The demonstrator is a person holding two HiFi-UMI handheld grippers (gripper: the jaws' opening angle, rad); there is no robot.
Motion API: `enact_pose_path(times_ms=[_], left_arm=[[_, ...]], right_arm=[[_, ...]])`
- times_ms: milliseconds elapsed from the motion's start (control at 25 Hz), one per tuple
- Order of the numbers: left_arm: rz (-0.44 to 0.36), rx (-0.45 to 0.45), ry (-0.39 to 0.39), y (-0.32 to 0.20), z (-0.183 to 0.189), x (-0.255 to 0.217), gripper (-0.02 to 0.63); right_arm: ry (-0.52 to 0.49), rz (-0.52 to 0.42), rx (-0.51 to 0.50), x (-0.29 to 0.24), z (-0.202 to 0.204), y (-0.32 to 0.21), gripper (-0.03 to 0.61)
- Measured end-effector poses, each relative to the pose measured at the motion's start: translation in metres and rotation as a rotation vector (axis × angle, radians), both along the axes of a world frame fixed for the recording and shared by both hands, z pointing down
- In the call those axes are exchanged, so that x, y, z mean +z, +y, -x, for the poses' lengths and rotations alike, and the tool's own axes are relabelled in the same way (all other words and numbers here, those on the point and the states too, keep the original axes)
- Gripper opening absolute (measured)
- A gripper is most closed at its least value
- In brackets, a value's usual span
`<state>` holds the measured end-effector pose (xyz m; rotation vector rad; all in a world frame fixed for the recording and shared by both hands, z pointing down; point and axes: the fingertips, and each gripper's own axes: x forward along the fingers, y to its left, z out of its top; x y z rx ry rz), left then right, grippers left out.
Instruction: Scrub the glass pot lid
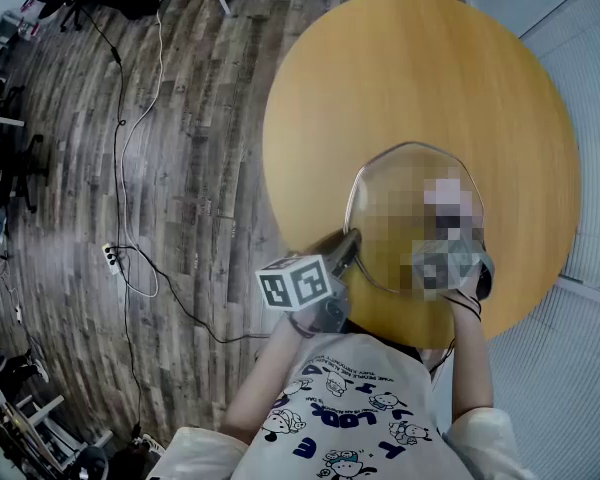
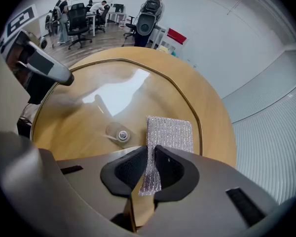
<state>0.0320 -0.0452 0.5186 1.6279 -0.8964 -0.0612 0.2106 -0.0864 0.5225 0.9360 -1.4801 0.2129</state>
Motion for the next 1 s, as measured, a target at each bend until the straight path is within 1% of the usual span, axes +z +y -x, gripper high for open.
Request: enact_pose_path(times_ms=[520,800,1000], left_arm=[[-0.004,-0.006,-0.003,-0.002,0.001,0.0,0.086],[0.004,-0.015,-0.006,-0.001,0.004,0.006,0.086],[0.005,-0.022,-0.004,0.001,0.002,0.003,0.086]], right_arm=[[-0.044,0.042,0.027,0.001,0.005,0.026,0.063],[-0.049,0.059,0.028,0.004,0.008,0.041,0.063],[-0.075,0.081,0.05,0.001,0.007,0.052,0.063]])
